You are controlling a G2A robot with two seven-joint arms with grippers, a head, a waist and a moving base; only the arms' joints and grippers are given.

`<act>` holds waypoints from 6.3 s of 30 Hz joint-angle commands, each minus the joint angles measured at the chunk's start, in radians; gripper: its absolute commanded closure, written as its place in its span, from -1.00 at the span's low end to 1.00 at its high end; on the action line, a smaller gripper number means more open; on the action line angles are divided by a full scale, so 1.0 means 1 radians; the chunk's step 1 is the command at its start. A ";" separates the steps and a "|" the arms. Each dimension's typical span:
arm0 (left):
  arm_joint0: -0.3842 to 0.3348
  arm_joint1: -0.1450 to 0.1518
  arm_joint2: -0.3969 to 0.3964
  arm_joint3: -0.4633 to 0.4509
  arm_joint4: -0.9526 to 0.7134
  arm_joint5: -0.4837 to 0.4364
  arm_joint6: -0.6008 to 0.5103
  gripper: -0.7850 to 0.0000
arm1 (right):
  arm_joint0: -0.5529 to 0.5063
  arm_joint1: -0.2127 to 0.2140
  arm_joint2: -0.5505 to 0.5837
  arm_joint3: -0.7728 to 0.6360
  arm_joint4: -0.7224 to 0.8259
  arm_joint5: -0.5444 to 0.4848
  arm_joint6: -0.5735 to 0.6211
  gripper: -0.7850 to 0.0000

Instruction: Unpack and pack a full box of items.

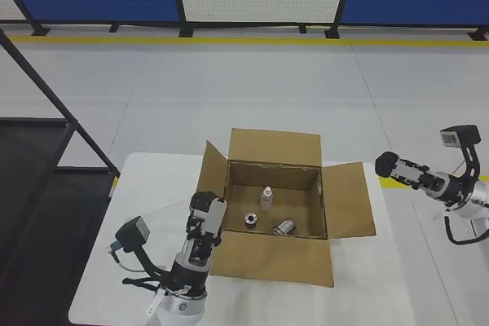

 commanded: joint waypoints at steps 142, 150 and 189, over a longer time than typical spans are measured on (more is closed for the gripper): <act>0.074 0.123 -0.573 0.002 -0.342 0.115 -0.156 -1.00 | 0.189 -0.220 -0.459 -0.165 -1.236 0.131 -0.391 1.00; 0.074 0.123 -0.573 0.002 -0.342 0.115 -0.156 -1.00 | 0.171 -0.221 -0.461 -0.168 -1.248 0.144 -0.410 1.00; 0.049 0.148 -0.467 -0.001 -0.277 0.129 -0.142 -1.00 | -0.171 -0.064 0.126 -0.056 -1.286 0.096 -0.115 1.00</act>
